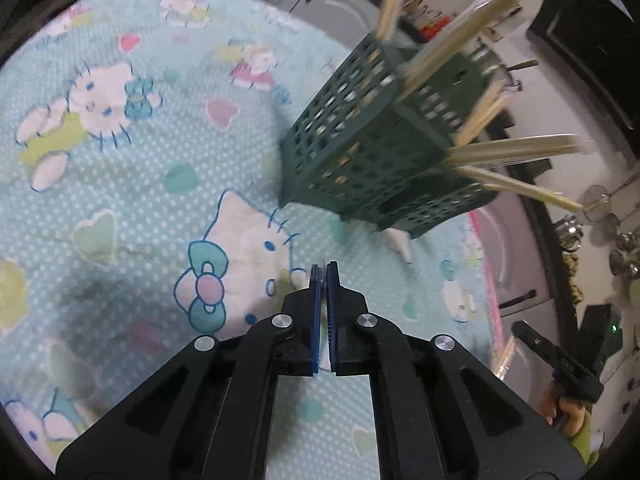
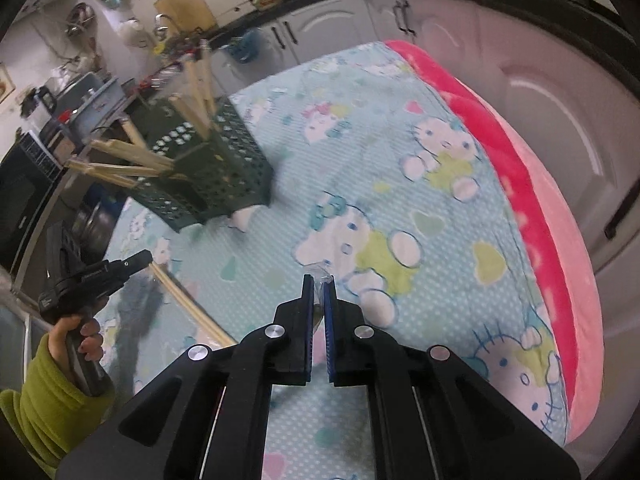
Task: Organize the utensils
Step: 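Lift the held chopsticks with both grippers up over the green holder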
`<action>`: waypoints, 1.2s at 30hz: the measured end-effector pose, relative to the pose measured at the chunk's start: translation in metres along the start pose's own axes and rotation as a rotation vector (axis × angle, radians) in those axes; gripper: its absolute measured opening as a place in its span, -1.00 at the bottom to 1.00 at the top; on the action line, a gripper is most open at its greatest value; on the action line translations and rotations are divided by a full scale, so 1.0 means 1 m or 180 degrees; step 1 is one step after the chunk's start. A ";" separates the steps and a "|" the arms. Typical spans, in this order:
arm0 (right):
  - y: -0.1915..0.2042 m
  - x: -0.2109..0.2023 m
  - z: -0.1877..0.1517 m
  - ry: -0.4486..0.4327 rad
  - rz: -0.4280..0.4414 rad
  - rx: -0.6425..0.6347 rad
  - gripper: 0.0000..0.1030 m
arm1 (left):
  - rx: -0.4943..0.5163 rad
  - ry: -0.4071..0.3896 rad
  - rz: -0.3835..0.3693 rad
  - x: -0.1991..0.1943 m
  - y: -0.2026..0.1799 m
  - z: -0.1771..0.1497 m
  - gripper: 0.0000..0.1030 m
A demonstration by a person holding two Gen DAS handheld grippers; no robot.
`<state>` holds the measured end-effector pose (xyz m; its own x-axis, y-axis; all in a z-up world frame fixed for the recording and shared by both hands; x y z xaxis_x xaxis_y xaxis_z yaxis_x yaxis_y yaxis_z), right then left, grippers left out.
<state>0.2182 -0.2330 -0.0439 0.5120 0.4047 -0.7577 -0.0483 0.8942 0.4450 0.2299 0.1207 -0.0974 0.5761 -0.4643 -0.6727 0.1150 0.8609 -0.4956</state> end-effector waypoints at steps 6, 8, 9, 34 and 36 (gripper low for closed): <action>0.042 -0.008 0.006 -0.0016 0.0275 -0.0280 -0.91 | 0.0296 -0.0277 -0.0146 -0.041 -0.032 0.011 -0.99; 0.058 -0.012 0.008 -0.0032 0.0368 -0.0391 -0.91 | 0.0433 -0.0342 -0.0171 -0.051 -0.044 0.014 -0.99; 0.065 -0.014 0.009 -0.0045 0.0413 -0.0443 -0.91 | 0.0485 -0.0368 -0.0197 -0.056 -0.050 0.016 -0.99; 0.158 -0.074 0.054 -0.0637 0.0973 -0.1044 -0.93 | 0.1229 -0.0791 -0.0525 -0.108 -0.150 0.054 -0.99; 0.163 -0.082 0.061 -0.0725 0.1002 -0.1080 -0.93 | 0.1263 -0.0826 -0.0546 -0.111 -0.155 0.059 -0.99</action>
Point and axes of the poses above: each gripper's, at about its wrist camera, not at the fingertips, and x roughly the way its jaws point, y to its left, z to its top, the point moved 3 cm from there along x, roughly the way its jaws point, and after that the axes turned 11 degrees about x, right-handed, at the moved point
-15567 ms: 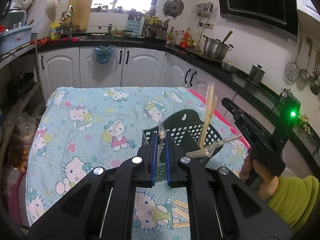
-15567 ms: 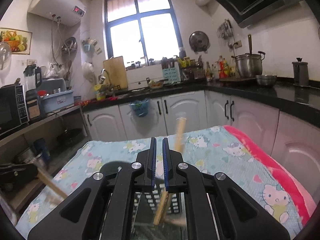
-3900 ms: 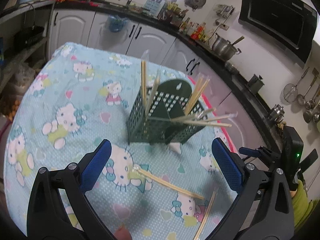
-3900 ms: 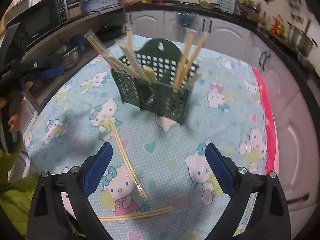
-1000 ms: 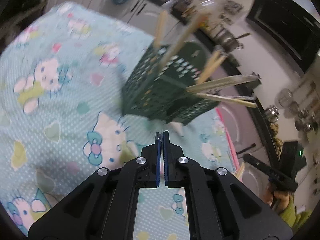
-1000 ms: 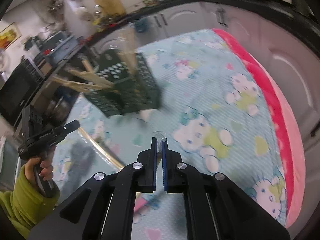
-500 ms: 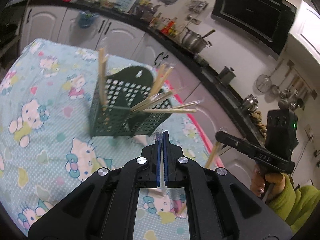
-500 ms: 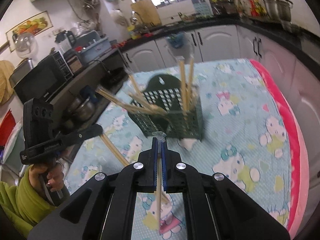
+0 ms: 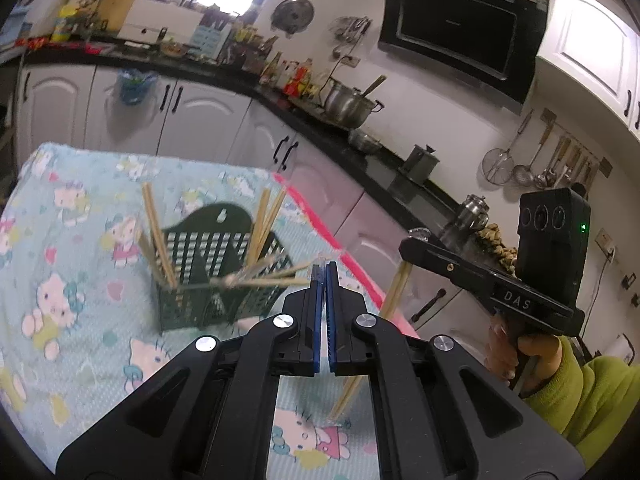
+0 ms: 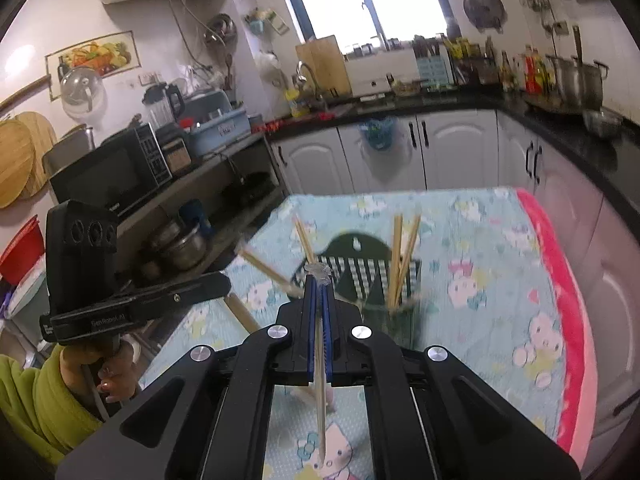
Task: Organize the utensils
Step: 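Lift the held chopsticks with both grippers up over the green holder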
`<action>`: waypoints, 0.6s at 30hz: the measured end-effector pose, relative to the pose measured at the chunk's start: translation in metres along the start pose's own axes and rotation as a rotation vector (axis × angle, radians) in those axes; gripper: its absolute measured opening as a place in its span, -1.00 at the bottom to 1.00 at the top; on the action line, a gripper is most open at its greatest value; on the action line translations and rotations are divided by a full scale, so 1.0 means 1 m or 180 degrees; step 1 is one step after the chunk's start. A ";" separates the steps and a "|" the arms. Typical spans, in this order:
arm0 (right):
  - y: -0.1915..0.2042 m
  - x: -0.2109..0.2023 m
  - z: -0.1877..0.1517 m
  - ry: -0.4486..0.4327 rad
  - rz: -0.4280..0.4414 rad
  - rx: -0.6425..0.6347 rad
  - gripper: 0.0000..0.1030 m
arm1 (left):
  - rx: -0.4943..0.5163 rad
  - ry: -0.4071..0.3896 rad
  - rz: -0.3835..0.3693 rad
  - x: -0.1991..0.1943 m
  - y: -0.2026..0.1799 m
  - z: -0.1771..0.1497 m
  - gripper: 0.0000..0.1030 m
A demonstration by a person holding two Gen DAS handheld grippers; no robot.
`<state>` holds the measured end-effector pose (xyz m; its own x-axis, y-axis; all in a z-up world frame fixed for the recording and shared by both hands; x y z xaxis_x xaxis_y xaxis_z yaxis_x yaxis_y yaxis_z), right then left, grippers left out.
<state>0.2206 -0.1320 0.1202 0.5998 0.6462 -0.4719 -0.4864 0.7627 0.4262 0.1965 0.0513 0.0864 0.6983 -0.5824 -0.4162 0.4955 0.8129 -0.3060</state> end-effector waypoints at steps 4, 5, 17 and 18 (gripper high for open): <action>0.005 -0.006 0.017 -0.0123 0.0014 -0.0060 -0.93 | 0.0114 -0.0082 -0.0026 -0.001 -0.008 0.019 -0.99; 0.007 -0.008 0.022 -0.0159 0.0020 -0.0084 -0.93 | 0.0138 -0.0095 -0.0025 -0.001 -0.009 0.023 -0.99; 0.018 -0.032 0.072 -0.0574 0.0027 -0.0220 -0.94 | 0.0428 -0.0384 -0.0017 -0.009 -0.029 0.077 -0.99; 0.020 -0.034 0.076 -0.0609 0.0026 -0.0237 -0.94 | 0.0448 -0.0411 -0.0016 -0.011 -0.030 0.081 -0.99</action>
Point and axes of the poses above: each gripper's, at about its wrist camera, not at the fingertips, and x roughly the way its jaws point, y to its left, z to its top, the point moved 3 cm from there along x, roughly the way its jaws point, and after that the axes turned 11 degrees about x, right-handed, at the moved point
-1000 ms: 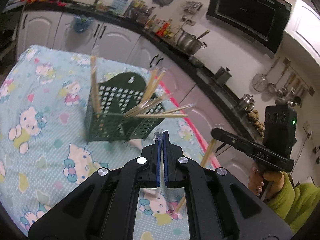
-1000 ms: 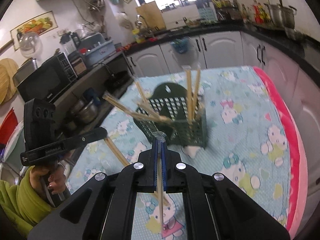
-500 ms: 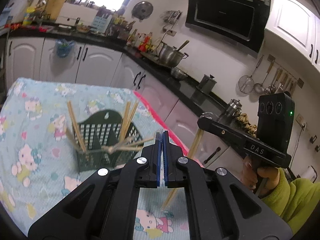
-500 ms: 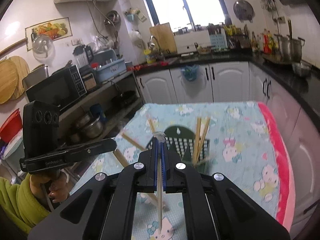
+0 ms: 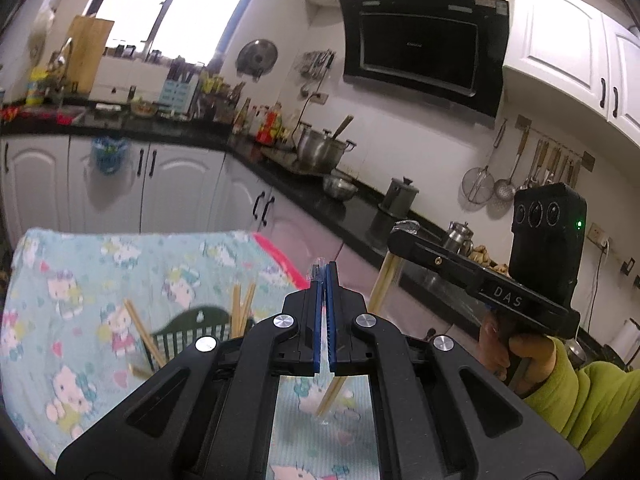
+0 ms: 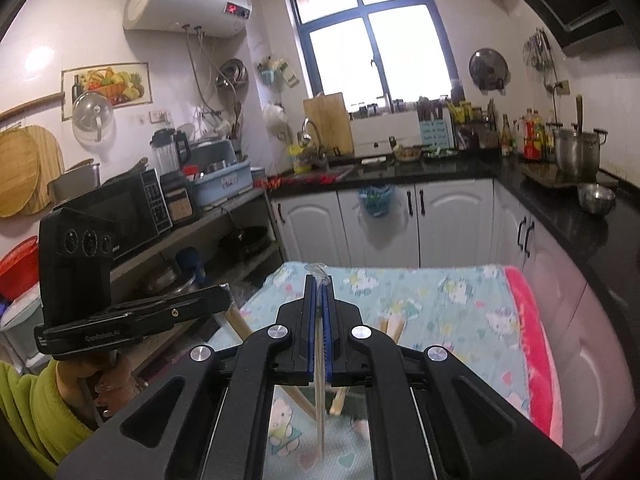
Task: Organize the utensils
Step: 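Lift the held chopsticks with both grippers up over the green holder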
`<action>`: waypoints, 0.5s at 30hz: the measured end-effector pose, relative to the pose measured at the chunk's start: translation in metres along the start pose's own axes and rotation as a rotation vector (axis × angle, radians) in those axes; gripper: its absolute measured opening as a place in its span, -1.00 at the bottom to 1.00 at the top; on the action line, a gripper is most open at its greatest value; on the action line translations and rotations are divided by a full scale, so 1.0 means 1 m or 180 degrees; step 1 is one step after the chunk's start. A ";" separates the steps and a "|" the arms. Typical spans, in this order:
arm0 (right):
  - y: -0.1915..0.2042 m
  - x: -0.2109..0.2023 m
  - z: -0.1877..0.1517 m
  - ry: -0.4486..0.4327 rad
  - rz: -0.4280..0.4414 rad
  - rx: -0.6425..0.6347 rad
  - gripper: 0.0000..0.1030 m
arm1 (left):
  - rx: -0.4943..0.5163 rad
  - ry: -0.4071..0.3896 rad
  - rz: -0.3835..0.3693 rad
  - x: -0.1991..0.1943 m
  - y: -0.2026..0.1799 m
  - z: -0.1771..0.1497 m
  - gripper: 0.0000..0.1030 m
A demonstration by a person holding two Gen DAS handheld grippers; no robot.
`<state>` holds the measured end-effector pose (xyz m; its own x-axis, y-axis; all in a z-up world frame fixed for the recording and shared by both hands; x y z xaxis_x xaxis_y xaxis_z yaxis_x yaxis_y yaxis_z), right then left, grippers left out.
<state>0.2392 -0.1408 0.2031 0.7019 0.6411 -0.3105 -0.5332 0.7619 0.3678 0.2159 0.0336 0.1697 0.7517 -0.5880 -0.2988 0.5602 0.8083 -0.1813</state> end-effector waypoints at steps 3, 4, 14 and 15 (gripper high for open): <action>0.001 -0.002 0.012 -0.0087 -0.0004 -0.0038 -0.93 | 0.0045 -0.0085 0.0024 -0.001 0.001 0.014 -0.99; 0.002 -0.003 0.016 -0.0114 -0.0005 -0.0049 -0.93 | 0.0054 -0.0105 0.0031 -0.002 0.001 0.018 -0.99; 0.003 -0.002 0.056 -0.0371 -0.0013 -0.0084 -0.94 | 0.0114 -0.0288 0.0161 -0.003 0.011 0.051 -0.99; 0.003 -0.001 0.059 -0.0394 -0.0016 -0.0091 -0.94 | 0.0126 -0.0302 0.0186 -0.003 0.013 0.054 -0.99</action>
Point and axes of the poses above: each gripper's, at about its wrist camera, not at the fingertips, and x roughly the way its jaws point, y to its left, z to its top, the point moved 3 cm from there along x, roughly the way its jaws point, and after that the axes turned 11 degrees about x, right-handed, at the moved point
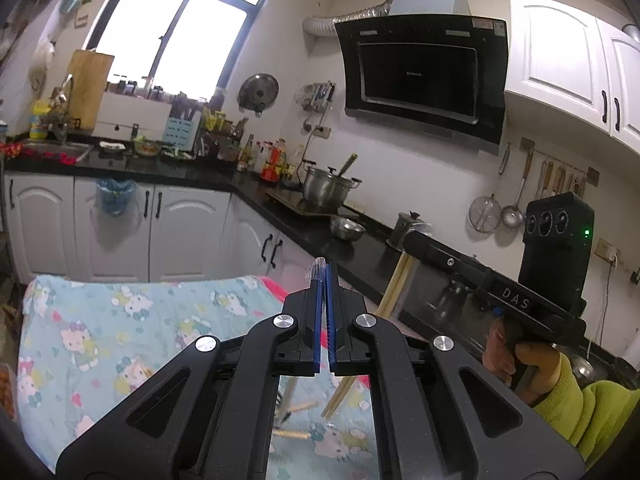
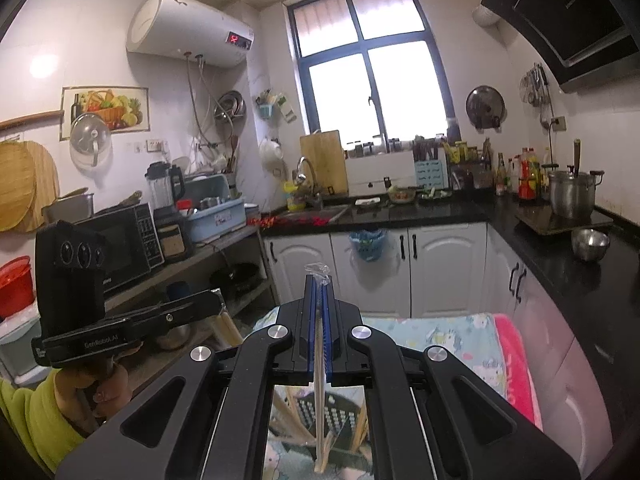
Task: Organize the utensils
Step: 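Lift the held chopsticks with both grippers up over the green holder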
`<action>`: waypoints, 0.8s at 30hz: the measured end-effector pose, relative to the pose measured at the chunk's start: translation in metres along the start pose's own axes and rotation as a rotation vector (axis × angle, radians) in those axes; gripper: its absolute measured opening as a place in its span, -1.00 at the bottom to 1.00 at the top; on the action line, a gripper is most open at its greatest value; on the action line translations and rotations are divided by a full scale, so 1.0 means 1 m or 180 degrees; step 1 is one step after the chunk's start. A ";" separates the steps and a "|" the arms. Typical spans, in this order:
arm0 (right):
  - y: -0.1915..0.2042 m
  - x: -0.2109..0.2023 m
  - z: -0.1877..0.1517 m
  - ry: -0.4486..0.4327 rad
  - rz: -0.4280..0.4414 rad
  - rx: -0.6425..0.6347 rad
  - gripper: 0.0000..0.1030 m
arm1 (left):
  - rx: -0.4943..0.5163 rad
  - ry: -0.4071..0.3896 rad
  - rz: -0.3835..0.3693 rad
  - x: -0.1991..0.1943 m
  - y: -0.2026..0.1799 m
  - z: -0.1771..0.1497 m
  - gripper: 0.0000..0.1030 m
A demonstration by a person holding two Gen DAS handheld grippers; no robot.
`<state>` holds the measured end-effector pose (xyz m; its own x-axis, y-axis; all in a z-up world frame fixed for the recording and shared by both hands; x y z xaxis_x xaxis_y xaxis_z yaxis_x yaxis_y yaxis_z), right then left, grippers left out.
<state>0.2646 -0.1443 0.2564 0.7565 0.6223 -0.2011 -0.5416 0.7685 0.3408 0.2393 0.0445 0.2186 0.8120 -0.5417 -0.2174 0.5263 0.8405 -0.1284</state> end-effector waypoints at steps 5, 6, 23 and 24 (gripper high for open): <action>0.003 0.008 0.013 -0.0093 0.0012 -0.0038 -0.94 | 0.0079 -0.0065 0.0160 0.000 0.010 0.011 -0.99; 0.003 0.011 0.014 -0.0114 -0.0007 -0.0059 -0.94 | 0.0086 -0.0073 0.0192 0.000 0.012 0.012 -0.99; -0.001 0.074 -0.028 0.0028 -0.0164 -0.0364 -0.94 | -0.0149 0.0074 0.0488 0.024 0.059 -0.029 -0.99; -0.002 0.078 -0.031 0.0042 -0.0184 -0.0382 -0.94 | -0.0155 0.0094 0.0510 0.026 0.061 -0.033 -0.99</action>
<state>0.3128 -0.0927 0.2115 0.7832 0.5778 -0.2296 -0.5378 0.8149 0.2161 0.2838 0.0822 0.1734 0.8765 -0.4006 -0.2670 0.3772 0.9160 -0.1364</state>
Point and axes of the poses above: each gripper's, at about its wrist camera, not at the fingertips, and x roughly the way its jaws point, y to its left, z to its top, the point moved 3 cm from there along x, roughly the way its jaws point, and after that the axes turned 11 degrees about x, right-handed, at the moved point
